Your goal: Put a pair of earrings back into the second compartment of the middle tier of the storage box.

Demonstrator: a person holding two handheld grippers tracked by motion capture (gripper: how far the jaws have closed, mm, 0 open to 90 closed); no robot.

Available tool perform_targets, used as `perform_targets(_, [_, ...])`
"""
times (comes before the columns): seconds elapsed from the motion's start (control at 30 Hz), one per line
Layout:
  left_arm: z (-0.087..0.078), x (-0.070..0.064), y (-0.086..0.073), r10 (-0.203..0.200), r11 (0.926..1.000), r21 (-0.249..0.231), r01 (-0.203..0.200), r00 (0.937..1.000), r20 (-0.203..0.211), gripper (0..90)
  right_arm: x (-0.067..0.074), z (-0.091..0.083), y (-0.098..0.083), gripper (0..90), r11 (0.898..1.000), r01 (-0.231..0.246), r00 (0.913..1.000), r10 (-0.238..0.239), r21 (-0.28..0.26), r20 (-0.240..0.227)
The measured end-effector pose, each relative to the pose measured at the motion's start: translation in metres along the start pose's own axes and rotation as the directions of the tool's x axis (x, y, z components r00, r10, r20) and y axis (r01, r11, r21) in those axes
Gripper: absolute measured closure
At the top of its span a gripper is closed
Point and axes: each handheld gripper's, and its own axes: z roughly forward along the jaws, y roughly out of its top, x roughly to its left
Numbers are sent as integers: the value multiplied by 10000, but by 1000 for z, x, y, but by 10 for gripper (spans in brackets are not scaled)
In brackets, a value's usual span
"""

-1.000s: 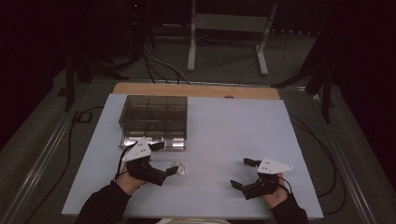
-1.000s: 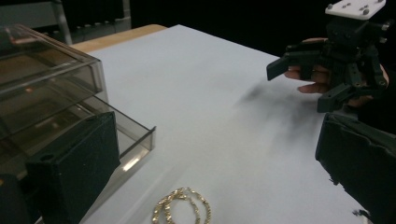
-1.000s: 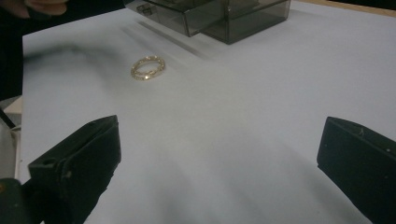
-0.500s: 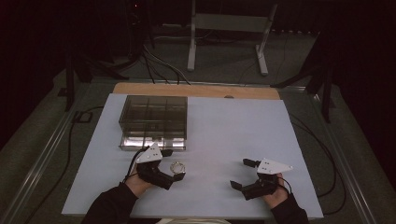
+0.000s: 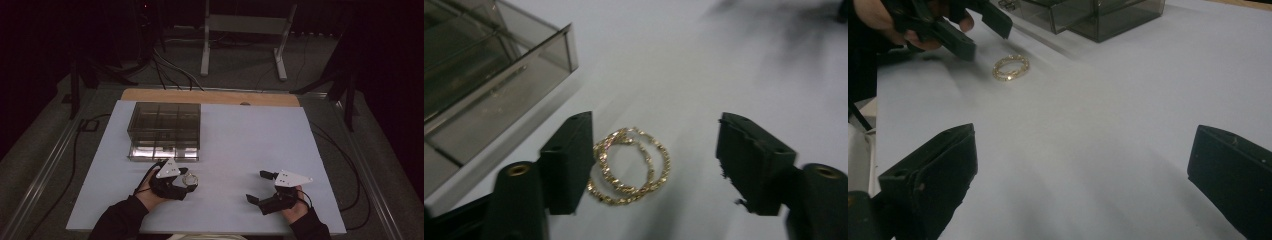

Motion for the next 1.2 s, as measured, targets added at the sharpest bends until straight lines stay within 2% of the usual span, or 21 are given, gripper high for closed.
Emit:
perform_targets(0.2, [8, 6, -4, -263, 9984, 484, 280, 9990, -364, 538, 0, 0, 0, 0, 10000, -18, 10000, 18, 28, 12])
perform_targets(0.5, [17, 13, -4, -736, 9951, 634, 754, 9968, -304, 709, 0, 1, -1, 0, 9999, -47, 10000, 46, 99, 30])
perform_targets(0.67, [20, 13, -3, -757, 9936, 809, 791, 9962, -442, 781, 0, 1, -1, 0, 9999, -34, 10000, 33, 106, 58])
perform_targets(0.73, [20, 14, -3, -807, 9926, 863, 850, 9954, -513, 852, -1, 1, -1, 0, 9999, -32, 10000, 31, 115, 59])
perform_targets(0.9, [20, 10, -1, -552, 9936, 959, 590, 9976, -426, 867, -1, 1, -1, 0, 9999, -44, 10000, 43, 127, 71])
perform_targets(1.2, [11, 3, 7, -242, 9977, 628, 263, 9991, -340, 869, 0, 0, -1, 0, 10000, -26, 10000, 25, 93, 89])
